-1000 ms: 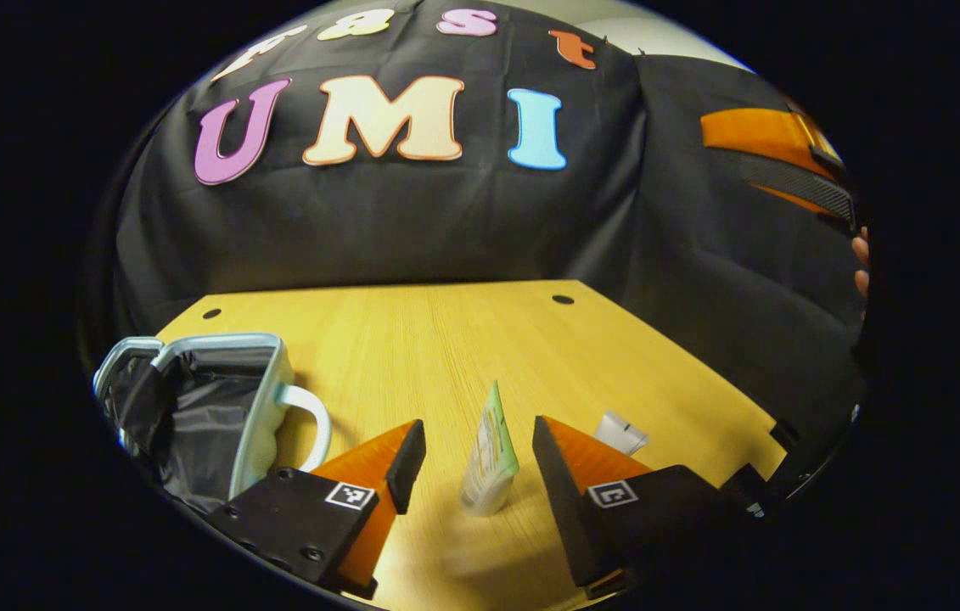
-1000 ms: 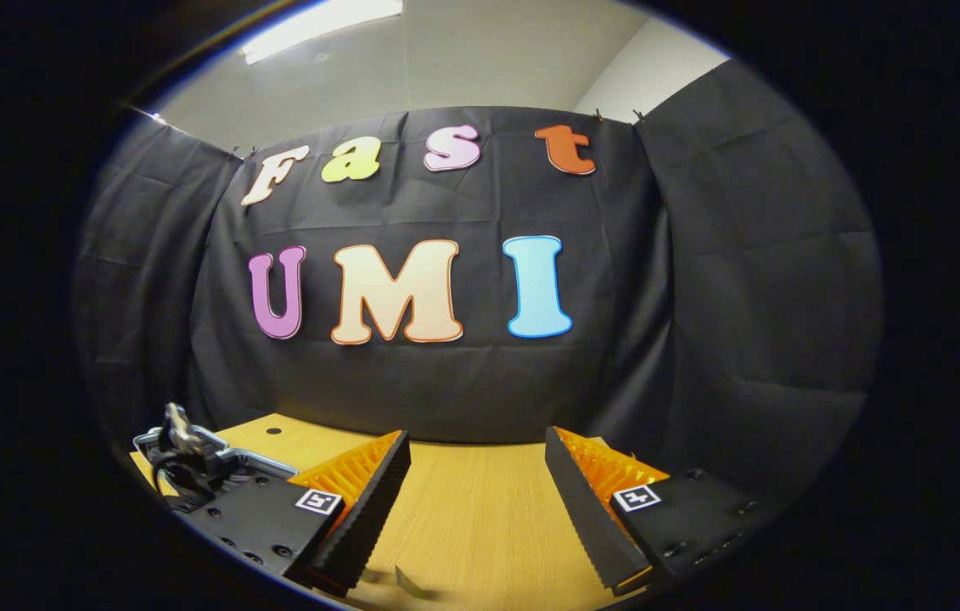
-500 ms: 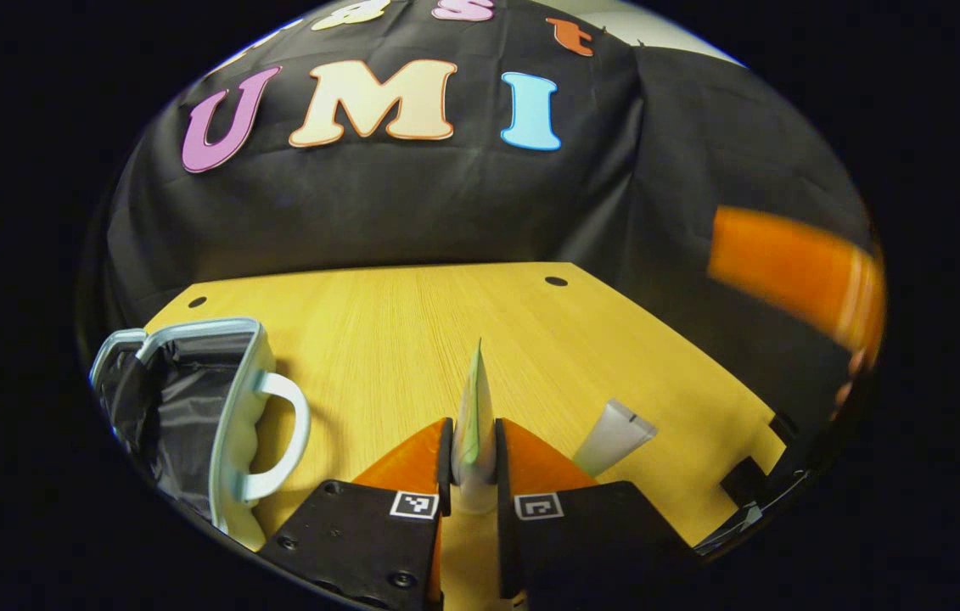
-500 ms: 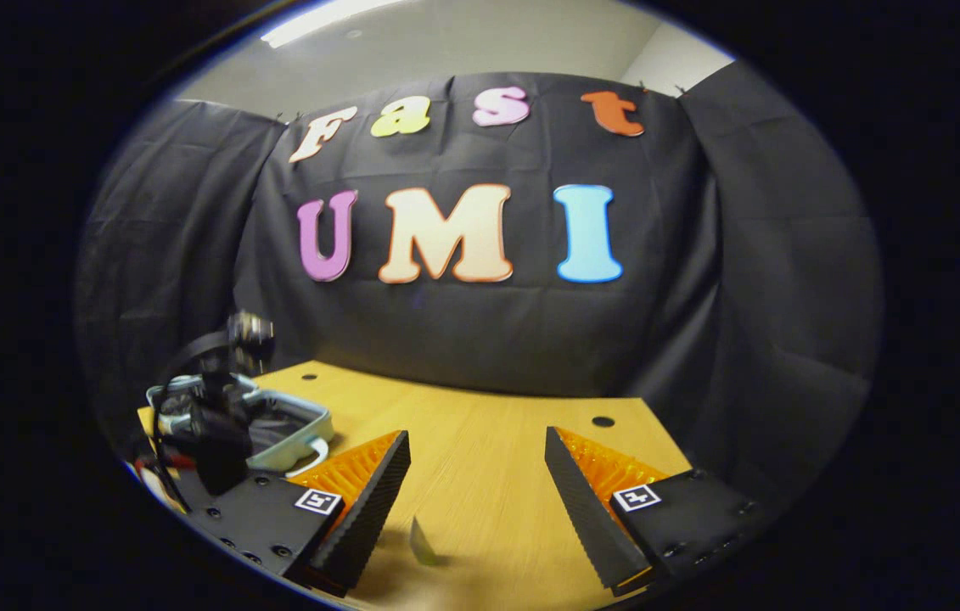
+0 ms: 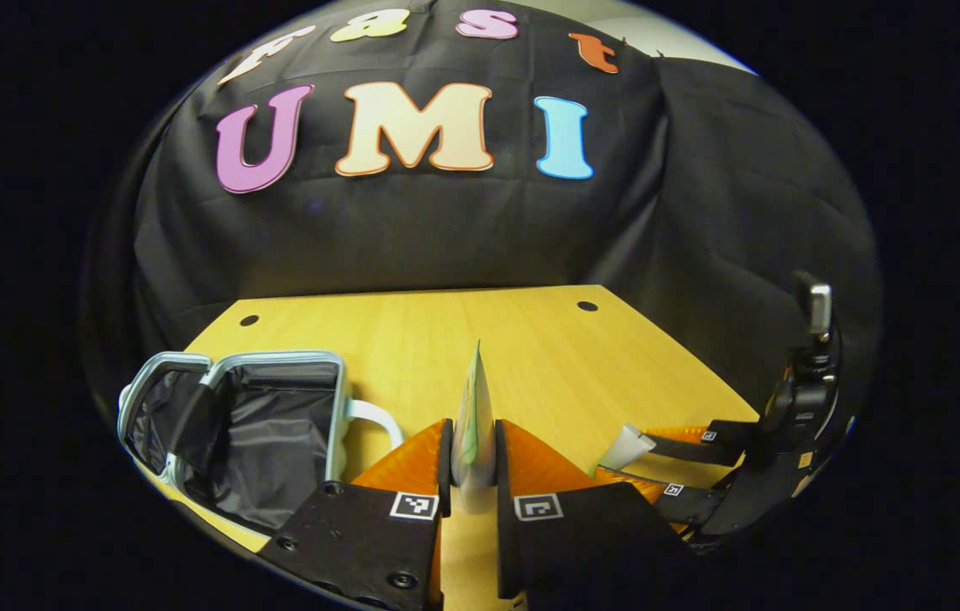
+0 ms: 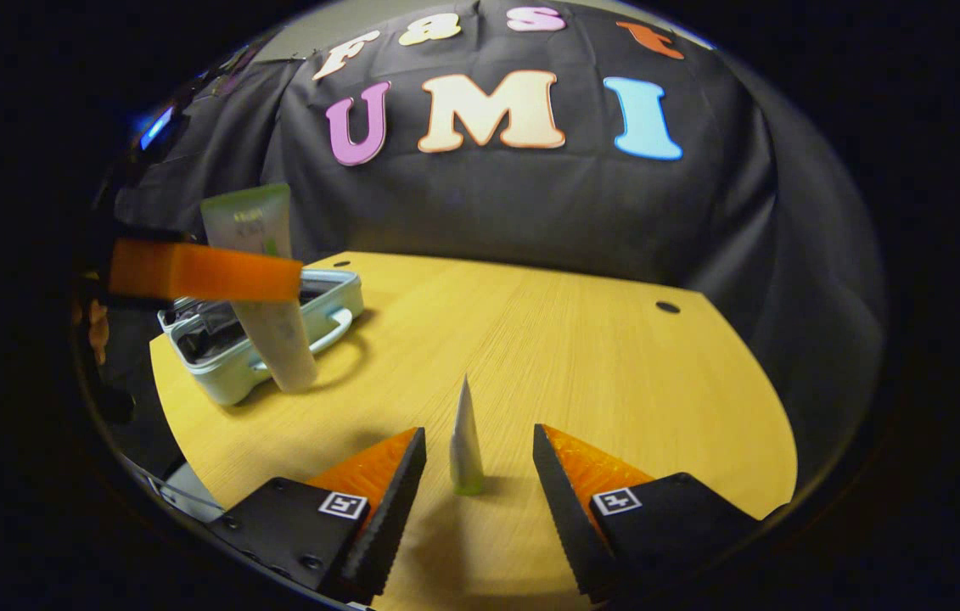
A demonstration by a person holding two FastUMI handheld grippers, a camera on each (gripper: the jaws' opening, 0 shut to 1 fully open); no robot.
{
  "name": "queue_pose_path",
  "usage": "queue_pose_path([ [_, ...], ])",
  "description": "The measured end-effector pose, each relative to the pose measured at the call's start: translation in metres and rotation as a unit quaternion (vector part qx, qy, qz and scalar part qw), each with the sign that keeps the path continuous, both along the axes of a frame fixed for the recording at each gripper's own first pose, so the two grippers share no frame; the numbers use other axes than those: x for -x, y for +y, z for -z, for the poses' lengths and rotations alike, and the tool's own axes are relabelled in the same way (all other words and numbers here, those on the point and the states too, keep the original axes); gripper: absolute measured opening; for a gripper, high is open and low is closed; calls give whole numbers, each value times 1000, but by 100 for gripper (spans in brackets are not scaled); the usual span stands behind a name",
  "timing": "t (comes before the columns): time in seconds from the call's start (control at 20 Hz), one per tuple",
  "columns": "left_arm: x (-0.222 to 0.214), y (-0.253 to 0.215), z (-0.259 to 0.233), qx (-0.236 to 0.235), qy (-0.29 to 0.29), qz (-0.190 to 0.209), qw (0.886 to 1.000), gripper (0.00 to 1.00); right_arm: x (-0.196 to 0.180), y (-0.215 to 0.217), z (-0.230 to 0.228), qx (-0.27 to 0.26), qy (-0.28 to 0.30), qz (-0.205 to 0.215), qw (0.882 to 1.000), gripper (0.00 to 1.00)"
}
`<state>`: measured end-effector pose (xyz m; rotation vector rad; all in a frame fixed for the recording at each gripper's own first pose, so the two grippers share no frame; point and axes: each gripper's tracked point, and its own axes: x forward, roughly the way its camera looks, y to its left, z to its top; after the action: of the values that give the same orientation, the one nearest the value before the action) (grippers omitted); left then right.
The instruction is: First open the suitcase, pack the skin care products into it, and then close the suitcase.
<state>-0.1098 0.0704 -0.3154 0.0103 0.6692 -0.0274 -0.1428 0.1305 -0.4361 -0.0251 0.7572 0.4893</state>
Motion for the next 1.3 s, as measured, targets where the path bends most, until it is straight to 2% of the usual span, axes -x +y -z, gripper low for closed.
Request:
queue_pose_path([
  [0.1, 5, 18, -5, -9, 3, -20, 1000, 18, 3, 9, -2, -4, 8, -16, 1000, 59],
  [0.15, 9, 27, -6, -12, 7, -31, 999, 18, -2, 8, -4, 1, -7, -15, 1000, 46],
  [0.25, 14, 48, -7, -21, 14, -50, 998, 18, 0, 15, -8, -15, 10, -25, 1000, 22],
  [0.4, 22, 84, -11, -33, 28, -70, 997, 18, -2, 26, -16, -22, 22, -27, 999, 19],
  [0.5, 21, 110, -16, -45, 39, -82, 995, 18, -9, 41, -31, -30, 23, -31, 999, 22],
  [0.8, 32, 192, 21, -36, 129, -108, 985, 18, -14, 134, -97, -105, 38, -43, 993, 22],
  [0.95, 35, 211, 44, -22, 168, -101, 980, 18, -8, 188, -116, -133, 56, -61, 988, 22],
  [1.1, 33, 219, 58, -5, 184, -85, 979, 21, 4, 233, -120, -160, 99, -76, 979, 22],
  [1.3, 20, 225, 50, 21, 152, -77, 985, 27, 13, 267, -107, -138, 124, -96, 978, 22],
])
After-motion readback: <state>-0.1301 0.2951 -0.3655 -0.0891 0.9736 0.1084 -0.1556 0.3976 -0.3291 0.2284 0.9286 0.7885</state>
